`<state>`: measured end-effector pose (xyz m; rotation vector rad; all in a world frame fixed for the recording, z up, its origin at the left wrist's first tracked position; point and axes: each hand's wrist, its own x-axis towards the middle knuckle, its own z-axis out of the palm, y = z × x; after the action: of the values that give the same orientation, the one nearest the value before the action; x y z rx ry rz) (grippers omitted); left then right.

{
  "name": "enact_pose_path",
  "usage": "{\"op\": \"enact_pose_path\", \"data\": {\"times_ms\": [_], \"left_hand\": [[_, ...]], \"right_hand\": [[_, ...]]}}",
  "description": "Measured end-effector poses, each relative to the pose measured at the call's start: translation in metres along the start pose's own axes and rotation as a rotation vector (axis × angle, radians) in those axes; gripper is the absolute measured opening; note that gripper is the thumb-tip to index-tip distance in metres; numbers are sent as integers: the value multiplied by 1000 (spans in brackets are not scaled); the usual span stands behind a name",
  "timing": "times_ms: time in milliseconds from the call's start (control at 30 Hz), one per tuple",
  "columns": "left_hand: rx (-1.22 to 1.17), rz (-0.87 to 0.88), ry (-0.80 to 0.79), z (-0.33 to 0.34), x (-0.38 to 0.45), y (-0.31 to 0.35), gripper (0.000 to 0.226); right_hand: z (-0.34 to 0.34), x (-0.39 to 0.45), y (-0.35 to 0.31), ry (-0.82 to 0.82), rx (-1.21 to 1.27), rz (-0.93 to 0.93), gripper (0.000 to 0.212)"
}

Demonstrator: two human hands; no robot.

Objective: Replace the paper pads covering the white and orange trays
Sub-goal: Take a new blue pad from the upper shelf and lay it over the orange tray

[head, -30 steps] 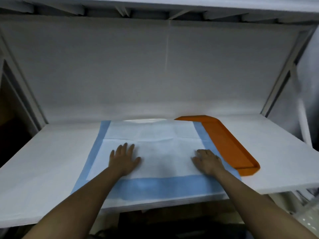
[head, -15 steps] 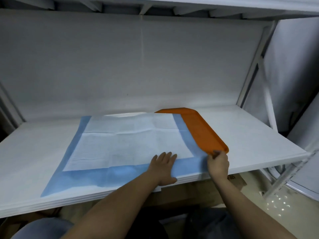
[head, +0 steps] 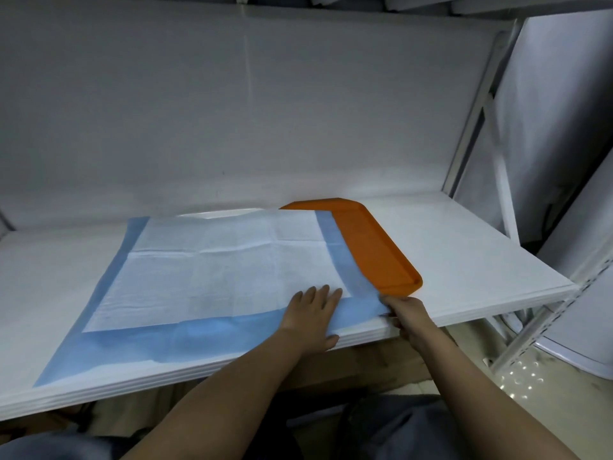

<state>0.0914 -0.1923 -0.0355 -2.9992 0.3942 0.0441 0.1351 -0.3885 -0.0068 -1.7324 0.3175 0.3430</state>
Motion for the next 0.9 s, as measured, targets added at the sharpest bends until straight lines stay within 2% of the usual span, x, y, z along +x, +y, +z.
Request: {"op": "enact_pose_path", "data": {"times_ms": [100, 233, 367, 500, 600, 733, 833, 900], "left_hand": [[0, 19, 54, -2, 5, 4, 79], [-81, 79, 156, -5, 8, 9, 58], [-165, 130, 322, 0, 8, 4, 44], [-364, 68, 286, -10, 4, 6, 66], [-436, 32, 248, -9, 2, 6, 51], [-557, -39, 199, -6, 2, 4, 44], [-680, -98, 221, -10, 4, 6, 40], [-637, -98, 278, -11, 4, 8, 43]], "right_hand": [[1, 1, -2, -34, 26, 4, 14], [2, 6, 3, -18, 60, 15, 11], [4, 8, 6, 5, 102, 36, 13], [3, 10, 8, -7, 100, 55, 13], [4, 11, 9, -16, 113, 56, 13], [3, 9, 9, -33, 129, 66, 11], [3, 9, 11, -8, 118, 40, 14], [3, 9, 12, 14, 113, 23, 17]]}}
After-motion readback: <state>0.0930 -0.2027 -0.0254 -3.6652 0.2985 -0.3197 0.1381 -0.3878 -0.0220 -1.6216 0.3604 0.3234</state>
